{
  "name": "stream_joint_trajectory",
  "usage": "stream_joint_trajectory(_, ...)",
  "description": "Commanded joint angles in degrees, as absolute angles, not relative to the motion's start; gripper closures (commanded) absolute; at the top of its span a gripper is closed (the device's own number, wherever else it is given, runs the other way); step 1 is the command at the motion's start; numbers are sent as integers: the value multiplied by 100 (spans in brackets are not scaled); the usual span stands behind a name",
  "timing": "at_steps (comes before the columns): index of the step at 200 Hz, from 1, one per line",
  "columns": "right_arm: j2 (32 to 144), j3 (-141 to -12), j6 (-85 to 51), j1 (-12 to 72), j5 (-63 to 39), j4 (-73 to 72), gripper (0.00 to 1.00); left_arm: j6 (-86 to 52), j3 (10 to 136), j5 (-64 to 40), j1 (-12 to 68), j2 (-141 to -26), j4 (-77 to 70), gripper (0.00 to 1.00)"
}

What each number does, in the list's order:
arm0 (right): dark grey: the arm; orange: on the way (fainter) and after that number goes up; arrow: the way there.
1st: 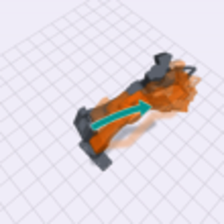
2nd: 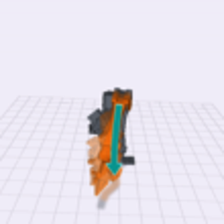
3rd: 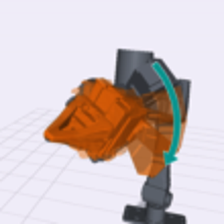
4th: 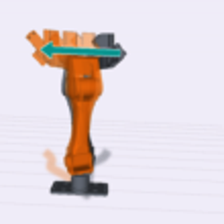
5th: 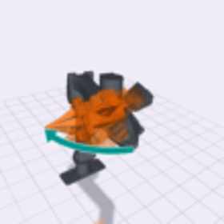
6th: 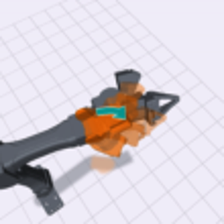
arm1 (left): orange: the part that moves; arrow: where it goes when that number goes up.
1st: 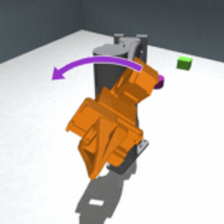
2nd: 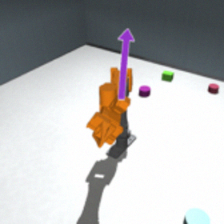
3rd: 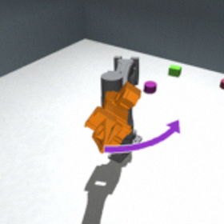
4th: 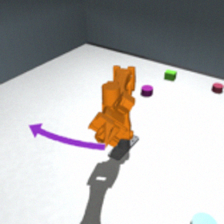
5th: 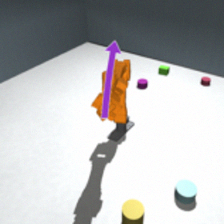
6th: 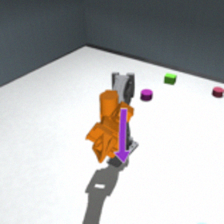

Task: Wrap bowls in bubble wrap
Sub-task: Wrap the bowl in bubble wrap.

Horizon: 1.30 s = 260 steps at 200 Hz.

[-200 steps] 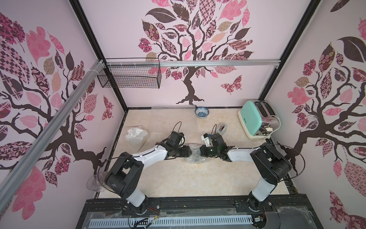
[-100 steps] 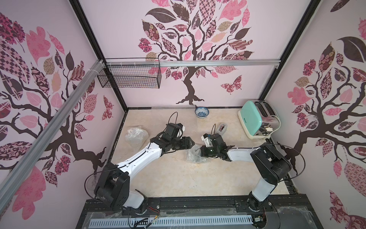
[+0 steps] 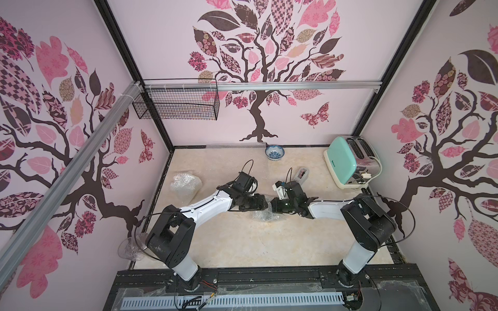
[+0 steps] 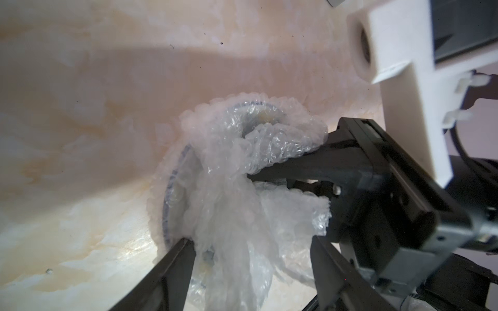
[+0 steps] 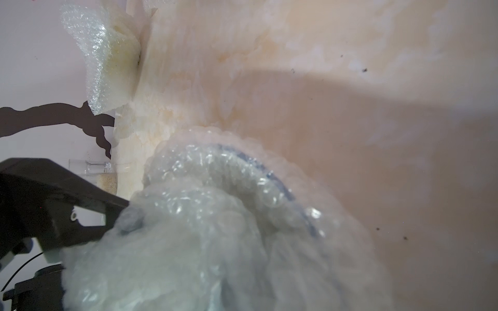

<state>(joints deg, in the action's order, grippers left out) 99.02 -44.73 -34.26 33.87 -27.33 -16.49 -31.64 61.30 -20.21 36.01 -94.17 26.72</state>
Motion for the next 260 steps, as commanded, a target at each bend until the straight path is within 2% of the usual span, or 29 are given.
stream_joint_trajectory(1,9959,-4537,-3292,3445,-2602,-1284,96,-3038,6157,-1676,3604,-9710,2884,26)
stream_joint_trajectory(23,9919,-4518,-3243,3445,-2569,-1239,95,-3102,5955,-1594,3433,-9791,2688,29)
stream_joint_trajectory(53,9881,-4522,-3182,3445,-2542,-1170,95,-3238,5610,-1859,3150,-9831,2279,40)
stream_joint_trajectory(78,9862,-4526,-3142,3443,-2524,-1123,93,-3228,5507,-1896,3130,-9938,2155,49)
stream_joint_trajectory(145,9468,-4622,-2947,3433,-2414,-852,86,-3198,5398,-1946,3134,-10258,1965,66)
stream_joint_trajectory(157,9266,-4660,-2893,3441,-2324,-742,82,-3203,5398,-1960,3135,-10315,1938,67)
stream_joint_trajectory(168,9082,-4729,-2820,3436,-2254,-557,72,-3191,5387,-1951,3129,-10335,1924,67)
stream_joint_trajectory(177,8932,-4763,-2769,3436,-2241,-454,69,-3192,5392,-1959,3129,-10358,1916,68)
stream_joint_trajectory(199,8678,-4733,-2785,3430,-2326,-449,69,-3191,5404,-1968,3138,-10375,1880,68)
stream_joint_trajectory(229,8832,-4772,-2976,3443,-2993,-533,73,-3192,5447,-1971,3181,-10373,1887,69)
stream_joint_trajectory(260,8812,-4849,-2864,3443,-2798,-311,73,-3160,5524,-1892,3242,-10330,1994,70)
